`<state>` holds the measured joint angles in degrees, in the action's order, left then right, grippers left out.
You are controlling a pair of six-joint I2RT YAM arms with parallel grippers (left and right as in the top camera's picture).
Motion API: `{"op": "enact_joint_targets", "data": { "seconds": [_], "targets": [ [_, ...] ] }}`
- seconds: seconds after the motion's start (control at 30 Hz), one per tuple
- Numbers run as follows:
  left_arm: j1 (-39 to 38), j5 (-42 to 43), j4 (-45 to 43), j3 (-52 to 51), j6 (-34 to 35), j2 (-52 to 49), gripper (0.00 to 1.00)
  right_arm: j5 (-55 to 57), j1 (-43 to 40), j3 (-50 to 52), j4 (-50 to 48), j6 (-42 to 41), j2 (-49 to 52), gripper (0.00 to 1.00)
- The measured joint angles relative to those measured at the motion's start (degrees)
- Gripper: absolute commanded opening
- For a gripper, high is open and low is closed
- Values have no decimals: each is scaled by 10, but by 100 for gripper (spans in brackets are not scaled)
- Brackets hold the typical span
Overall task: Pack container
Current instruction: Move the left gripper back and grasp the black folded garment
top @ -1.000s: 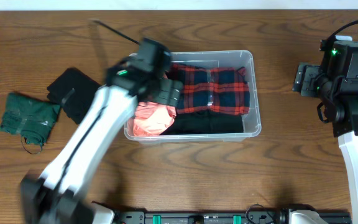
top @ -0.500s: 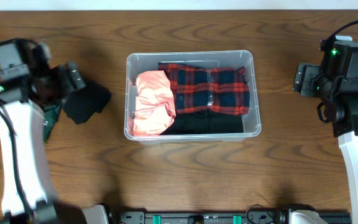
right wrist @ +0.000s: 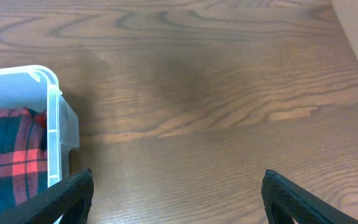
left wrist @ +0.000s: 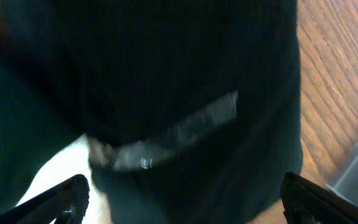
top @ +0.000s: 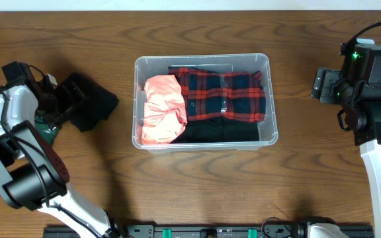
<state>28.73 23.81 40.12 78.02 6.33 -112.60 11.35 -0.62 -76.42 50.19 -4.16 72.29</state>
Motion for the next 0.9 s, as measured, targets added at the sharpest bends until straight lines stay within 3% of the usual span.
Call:
{"op": "enact_joint_targets", "data": {
  "seconds": [0.33, 0.43, 0.7, 0.9],
  "targets": [
    [1, 11, -28, 5, 19, -42, 96, 0, 0, 0, 2, 0, 0, 85],
    [1, 16, -29, 5, 24, -43, 64, 0, 0, 0, 2, 0, 0, 85],
    [4, 66, -24, 4, 26, -49, 14, 0, 0, 0, 3, 0, 0, 85],
    [2, 85, 19, 0, 9, -5, 6, 0, 0, 0, 6, 0, 0, 85]
  ]
}}
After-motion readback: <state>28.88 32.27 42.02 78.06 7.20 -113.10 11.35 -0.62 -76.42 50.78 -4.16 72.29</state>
